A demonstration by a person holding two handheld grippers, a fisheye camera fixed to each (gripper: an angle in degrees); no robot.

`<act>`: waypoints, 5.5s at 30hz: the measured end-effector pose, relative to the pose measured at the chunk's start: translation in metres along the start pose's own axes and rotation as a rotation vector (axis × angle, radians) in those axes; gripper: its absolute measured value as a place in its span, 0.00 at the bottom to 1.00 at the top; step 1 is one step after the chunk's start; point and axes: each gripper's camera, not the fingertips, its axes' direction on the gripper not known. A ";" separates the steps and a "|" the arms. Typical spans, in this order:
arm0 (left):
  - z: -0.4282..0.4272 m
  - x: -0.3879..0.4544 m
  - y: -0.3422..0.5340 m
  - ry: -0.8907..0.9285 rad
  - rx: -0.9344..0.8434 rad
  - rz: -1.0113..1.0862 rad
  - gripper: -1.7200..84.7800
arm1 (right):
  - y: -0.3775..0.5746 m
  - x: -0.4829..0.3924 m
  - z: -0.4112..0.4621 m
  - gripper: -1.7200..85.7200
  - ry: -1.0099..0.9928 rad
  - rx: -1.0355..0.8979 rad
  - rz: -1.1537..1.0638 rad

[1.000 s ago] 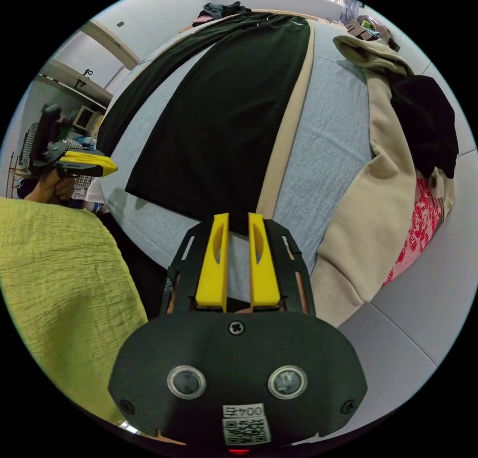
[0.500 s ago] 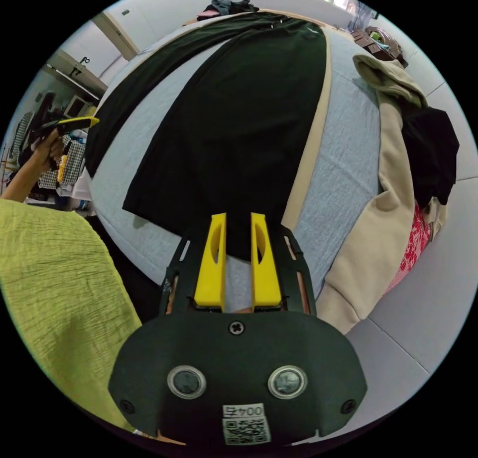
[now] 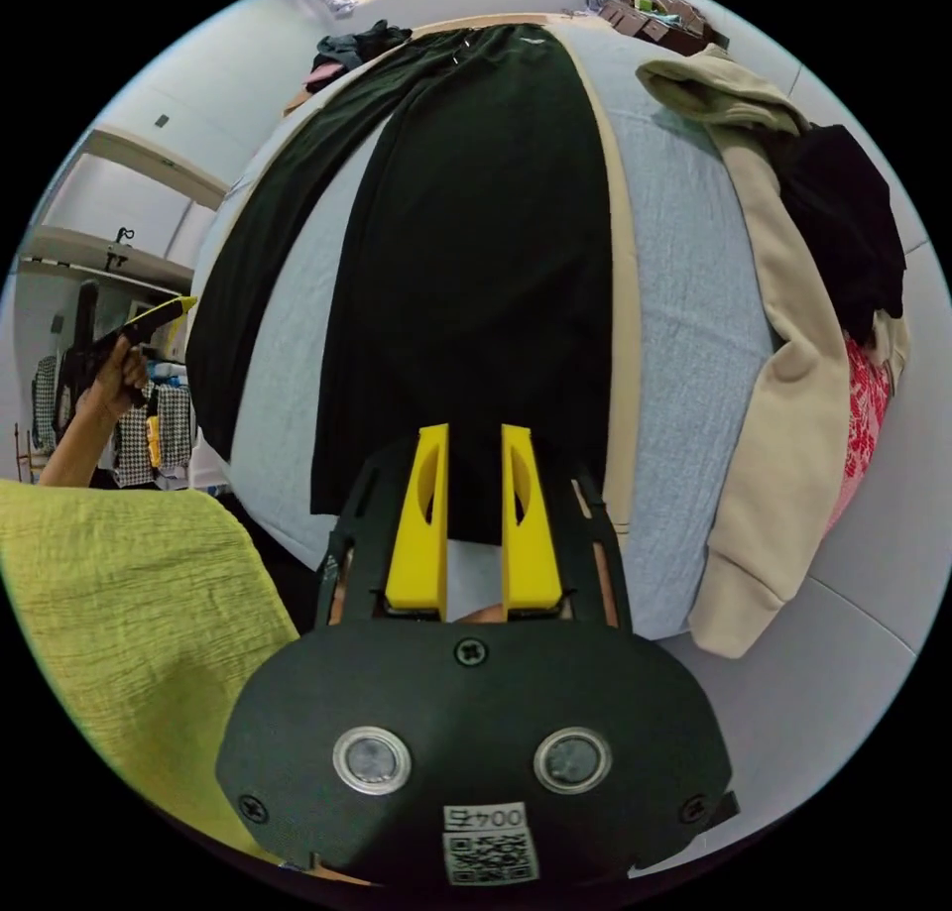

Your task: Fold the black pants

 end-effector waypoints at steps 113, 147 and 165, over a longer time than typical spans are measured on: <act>0.358 0.403 -1.119 -0.251 -0.095 0.416 0.06 | 0.109 0.135 -0.065 0.05 -0.029 0.198 0.249; -0.101 -0.054 -1.018 0.310 0.014 0.028 0.05 | 0.086 -0.231 -0.097 0.01 -0.866 0.410 -0.058; -0.196 -0.175 -0.905 0.304 0.021 -0.030 0.05 | -0.027 -0.472 0.096 0.05 -0.675 0.152 0.185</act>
